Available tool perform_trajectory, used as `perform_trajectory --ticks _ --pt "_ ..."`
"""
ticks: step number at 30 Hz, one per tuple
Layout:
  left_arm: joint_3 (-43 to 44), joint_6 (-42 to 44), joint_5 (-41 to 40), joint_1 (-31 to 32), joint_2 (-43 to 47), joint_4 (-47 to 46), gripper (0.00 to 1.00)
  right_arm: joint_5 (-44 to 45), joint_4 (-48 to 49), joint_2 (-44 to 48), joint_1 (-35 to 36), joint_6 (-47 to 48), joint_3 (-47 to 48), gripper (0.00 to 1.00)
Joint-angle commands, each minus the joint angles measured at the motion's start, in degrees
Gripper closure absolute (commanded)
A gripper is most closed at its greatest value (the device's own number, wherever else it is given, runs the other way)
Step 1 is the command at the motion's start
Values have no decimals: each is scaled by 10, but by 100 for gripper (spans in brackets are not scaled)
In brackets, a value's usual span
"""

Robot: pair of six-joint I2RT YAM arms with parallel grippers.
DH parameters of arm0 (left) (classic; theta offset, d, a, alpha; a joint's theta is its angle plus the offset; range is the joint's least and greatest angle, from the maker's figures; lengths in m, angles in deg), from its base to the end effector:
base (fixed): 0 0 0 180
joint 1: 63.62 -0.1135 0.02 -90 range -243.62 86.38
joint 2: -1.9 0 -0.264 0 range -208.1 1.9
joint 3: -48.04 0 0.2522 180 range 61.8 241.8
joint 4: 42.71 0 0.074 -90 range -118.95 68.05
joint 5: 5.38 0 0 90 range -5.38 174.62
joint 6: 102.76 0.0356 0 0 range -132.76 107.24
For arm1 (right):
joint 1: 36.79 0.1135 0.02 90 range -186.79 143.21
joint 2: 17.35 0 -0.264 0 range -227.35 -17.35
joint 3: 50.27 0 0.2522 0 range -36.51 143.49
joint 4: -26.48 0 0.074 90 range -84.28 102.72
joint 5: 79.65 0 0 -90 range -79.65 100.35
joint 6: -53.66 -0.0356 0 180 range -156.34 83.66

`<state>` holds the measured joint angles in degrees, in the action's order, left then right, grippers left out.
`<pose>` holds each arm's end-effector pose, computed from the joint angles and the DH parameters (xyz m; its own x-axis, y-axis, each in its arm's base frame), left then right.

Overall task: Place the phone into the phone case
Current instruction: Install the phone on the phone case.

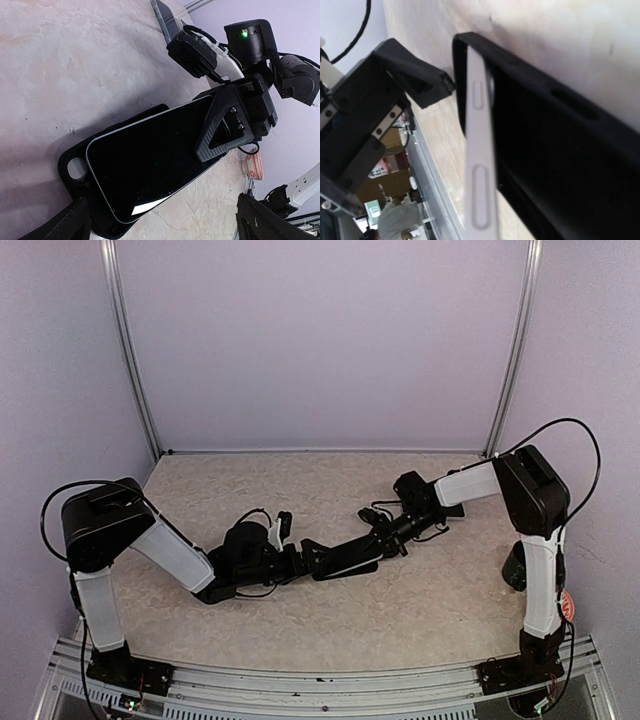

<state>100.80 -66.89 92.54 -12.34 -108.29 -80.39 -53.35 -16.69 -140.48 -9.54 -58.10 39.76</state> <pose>0.2149 -0.2759 0.1118 -0.8158 -0.2656 -0.5137 0.3291 0.5174 -0.7900 0.3382 0.2101 0.1096 -0.9474 -0.3032 0.1024 -0.0439 0.4402 0.8968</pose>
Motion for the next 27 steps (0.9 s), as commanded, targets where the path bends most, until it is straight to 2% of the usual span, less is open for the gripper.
perform_trajectory --ticks 1,9,27 --pt "11 10 -11 5 -16 10 1 103 -35 -50 6 -17 2 100" --pt "-3 14 -40 5 -5 21 1 101 -33 -59 6 -24 12 100" --pt "21 2 -18 8 -44 15 1 82 -23 -77 31 -33 38 100"
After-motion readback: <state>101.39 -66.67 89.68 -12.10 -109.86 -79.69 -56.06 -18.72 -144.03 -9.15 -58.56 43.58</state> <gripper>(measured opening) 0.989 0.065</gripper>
